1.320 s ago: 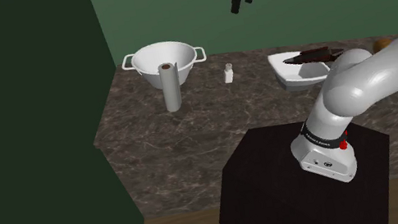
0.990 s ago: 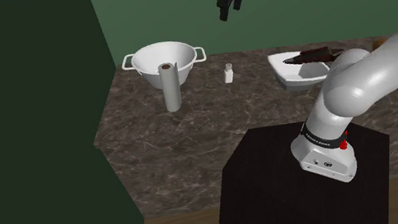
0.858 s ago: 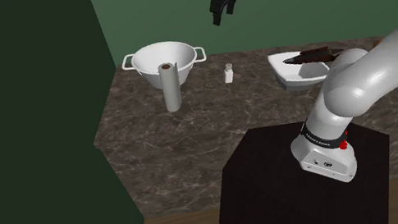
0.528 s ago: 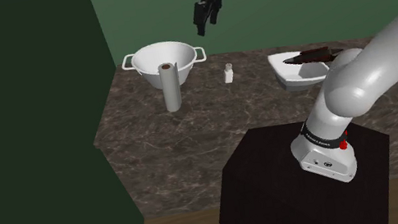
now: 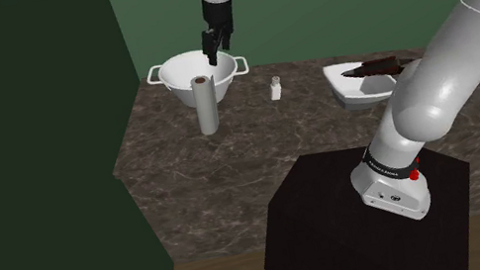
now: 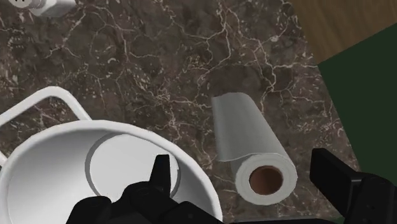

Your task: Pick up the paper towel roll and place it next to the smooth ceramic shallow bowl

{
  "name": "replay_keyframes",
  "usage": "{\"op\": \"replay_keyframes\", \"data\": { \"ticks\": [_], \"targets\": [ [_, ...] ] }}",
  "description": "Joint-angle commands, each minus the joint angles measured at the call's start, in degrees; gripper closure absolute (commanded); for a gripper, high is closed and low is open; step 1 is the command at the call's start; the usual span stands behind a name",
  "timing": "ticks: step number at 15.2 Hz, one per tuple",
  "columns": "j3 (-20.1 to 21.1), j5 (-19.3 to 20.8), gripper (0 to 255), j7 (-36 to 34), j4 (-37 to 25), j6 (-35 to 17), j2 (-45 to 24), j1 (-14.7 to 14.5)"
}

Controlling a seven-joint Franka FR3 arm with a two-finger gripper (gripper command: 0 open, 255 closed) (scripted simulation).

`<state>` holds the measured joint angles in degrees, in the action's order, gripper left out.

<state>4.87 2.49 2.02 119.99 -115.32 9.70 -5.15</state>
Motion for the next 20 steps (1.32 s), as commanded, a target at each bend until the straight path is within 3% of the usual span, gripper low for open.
{"op": "replay_keyframes", "data": {
  "ticks": [1, 7, 14, 20],
  "targets": [
    [0.6, 0.3, 0, 0.2, -2.3, -1.4, -4.1, -0.5],
    [2.3, 1.7, 0, 0.5, -10.1, -3.9, -15.7, -2.1],
    [2.1, 2.2, 0, 0.1, -7.4, -8.7, -17.9, -2.1],
    [2.1, 2.3, 0, 0.1, -7.2, -9.1, -18.1, -2.1]
  ]
}}
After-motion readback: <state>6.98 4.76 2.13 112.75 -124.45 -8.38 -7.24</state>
